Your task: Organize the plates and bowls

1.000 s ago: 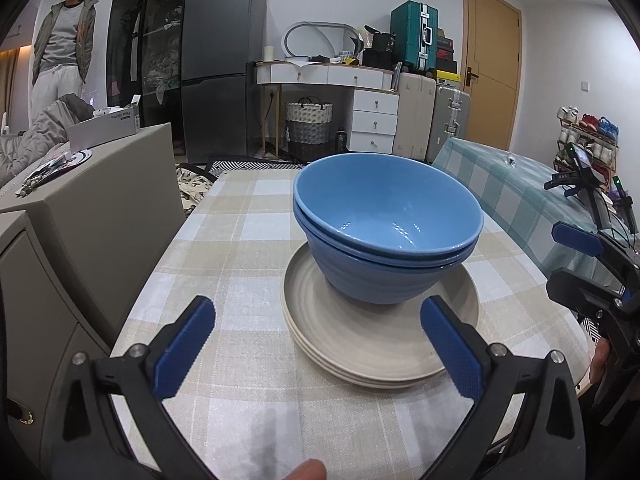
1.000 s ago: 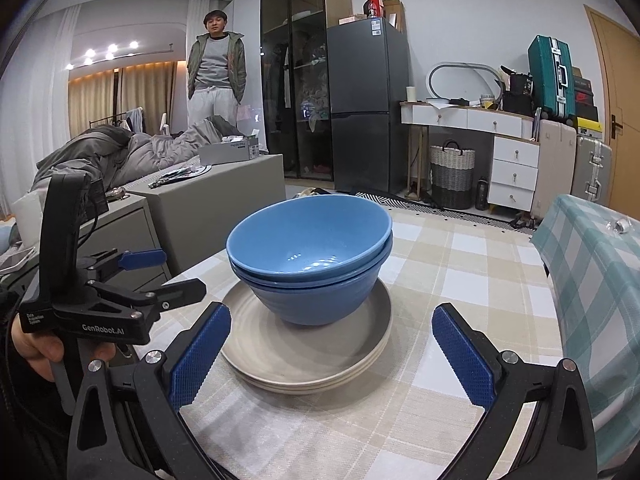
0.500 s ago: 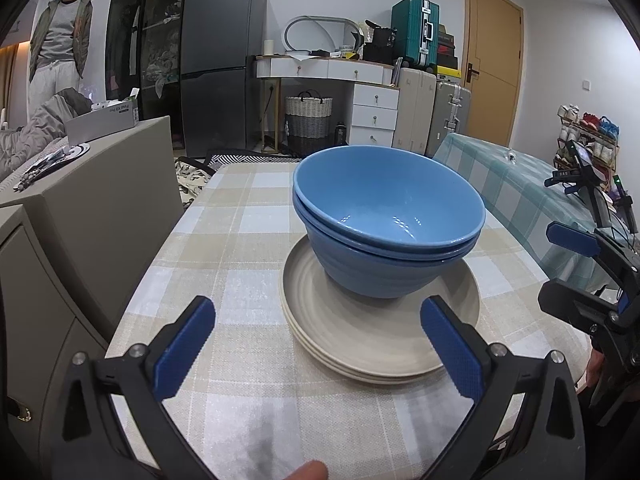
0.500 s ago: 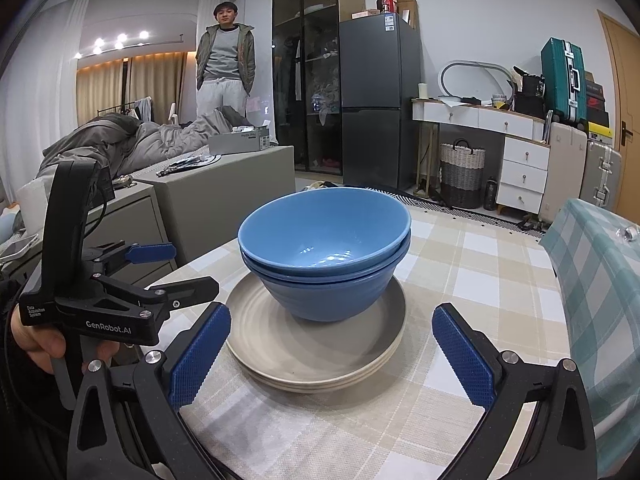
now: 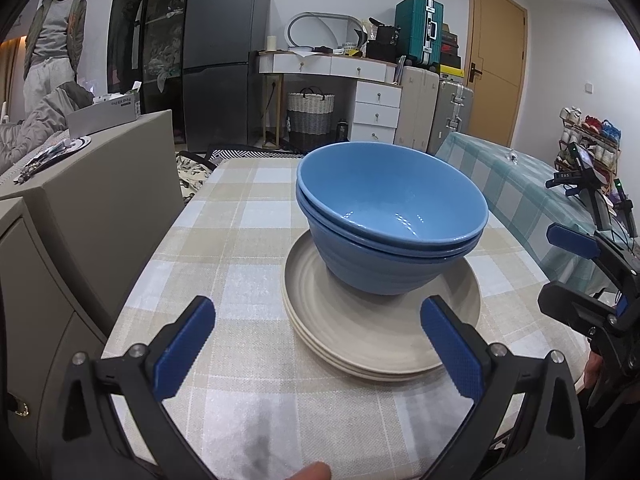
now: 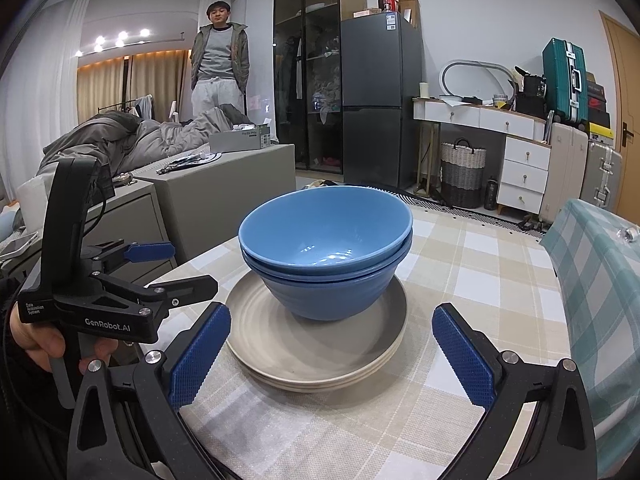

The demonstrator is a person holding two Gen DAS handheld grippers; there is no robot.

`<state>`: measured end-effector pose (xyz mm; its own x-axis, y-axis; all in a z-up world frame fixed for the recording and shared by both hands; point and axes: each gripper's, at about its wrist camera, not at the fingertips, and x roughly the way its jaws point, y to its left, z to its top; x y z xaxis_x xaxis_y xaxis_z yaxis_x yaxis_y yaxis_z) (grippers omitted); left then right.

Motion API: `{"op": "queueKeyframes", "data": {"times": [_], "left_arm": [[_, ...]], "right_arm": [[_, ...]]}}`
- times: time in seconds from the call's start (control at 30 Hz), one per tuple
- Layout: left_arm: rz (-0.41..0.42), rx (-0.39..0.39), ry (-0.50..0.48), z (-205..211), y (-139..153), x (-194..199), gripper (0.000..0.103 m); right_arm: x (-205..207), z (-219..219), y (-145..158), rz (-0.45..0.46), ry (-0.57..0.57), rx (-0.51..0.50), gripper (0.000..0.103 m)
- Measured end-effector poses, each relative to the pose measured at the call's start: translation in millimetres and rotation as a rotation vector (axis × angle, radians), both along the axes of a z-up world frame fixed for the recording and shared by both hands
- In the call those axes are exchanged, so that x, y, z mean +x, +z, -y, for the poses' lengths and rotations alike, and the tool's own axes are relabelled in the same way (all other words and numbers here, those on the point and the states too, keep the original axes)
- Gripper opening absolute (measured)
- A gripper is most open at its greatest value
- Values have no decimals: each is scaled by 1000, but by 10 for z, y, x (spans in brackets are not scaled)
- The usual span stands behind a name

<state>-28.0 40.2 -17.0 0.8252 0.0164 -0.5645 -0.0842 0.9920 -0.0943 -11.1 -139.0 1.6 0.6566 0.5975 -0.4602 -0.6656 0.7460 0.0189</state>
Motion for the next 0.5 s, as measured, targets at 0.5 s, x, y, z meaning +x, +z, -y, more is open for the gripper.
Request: {"op": "queueKeyframes", "data": {"times": [0.5], "left_arm": [[-3,-6,20,-20,-8,7,103]], "right_arm": [[-4,-6,-5,0,0,-2,102]]}}
